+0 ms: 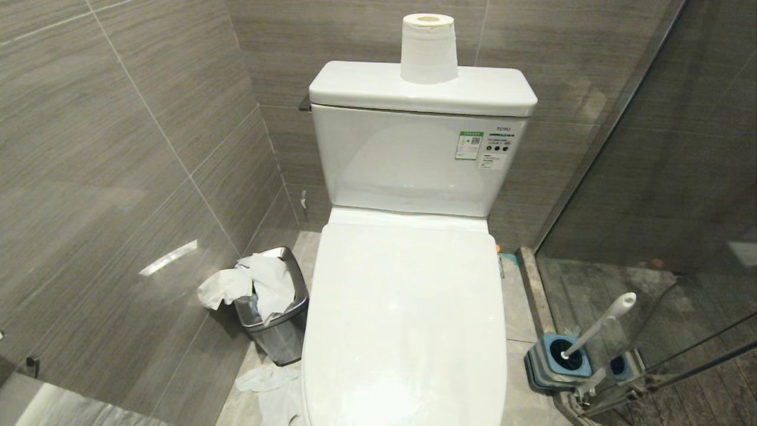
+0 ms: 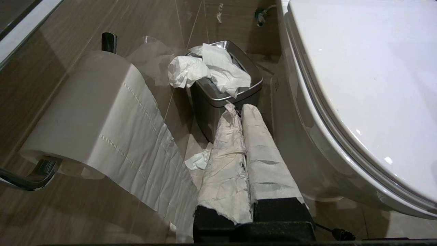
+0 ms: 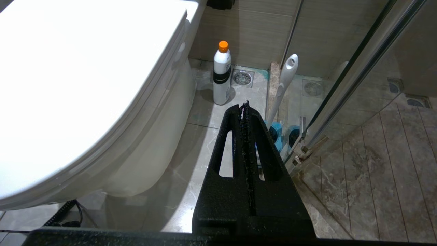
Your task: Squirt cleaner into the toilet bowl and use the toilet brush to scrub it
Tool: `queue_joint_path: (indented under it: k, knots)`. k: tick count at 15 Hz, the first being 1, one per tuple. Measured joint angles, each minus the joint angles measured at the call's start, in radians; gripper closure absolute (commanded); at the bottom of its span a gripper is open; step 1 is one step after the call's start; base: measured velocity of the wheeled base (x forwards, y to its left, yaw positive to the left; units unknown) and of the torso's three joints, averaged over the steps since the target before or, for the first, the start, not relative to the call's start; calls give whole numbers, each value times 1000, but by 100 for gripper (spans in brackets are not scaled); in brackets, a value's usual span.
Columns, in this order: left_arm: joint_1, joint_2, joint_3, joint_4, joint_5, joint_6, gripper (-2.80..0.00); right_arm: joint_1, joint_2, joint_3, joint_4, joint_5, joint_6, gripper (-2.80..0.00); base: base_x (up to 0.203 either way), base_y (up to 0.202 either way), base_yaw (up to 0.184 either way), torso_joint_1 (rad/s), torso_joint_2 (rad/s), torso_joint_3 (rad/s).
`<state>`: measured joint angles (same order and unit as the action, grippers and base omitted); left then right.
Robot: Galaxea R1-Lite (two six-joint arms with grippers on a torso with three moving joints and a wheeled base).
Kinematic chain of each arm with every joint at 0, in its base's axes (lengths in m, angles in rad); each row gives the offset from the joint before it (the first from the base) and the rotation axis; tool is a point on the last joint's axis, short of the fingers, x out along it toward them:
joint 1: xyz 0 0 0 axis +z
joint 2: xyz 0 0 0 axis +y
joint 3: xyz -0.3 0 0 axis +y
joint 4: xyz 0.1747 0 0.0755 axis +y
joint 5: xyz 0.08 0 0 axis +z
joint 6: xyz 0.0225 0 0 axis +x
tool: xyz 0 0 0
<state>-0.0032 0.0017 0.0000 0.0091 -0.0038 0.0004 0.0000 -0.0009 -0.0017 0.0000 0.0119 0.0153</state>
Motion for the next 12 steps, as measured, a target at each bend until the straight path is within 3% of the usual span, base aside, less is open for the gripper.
queue_joint_path:
  k: [8, 12]
  knots:
    - [0, 0, 0, 0, 0, 0, 0, 0, 0, 0, 1, 6, -17, 0, 0, 0, 0, 0, 0, 0]
    - [0, 0, 0, 0, 0, 0, 0, 0, 0, 1, -2, 19, -123, 0, 0, 0, 0, 0, 0, 0]
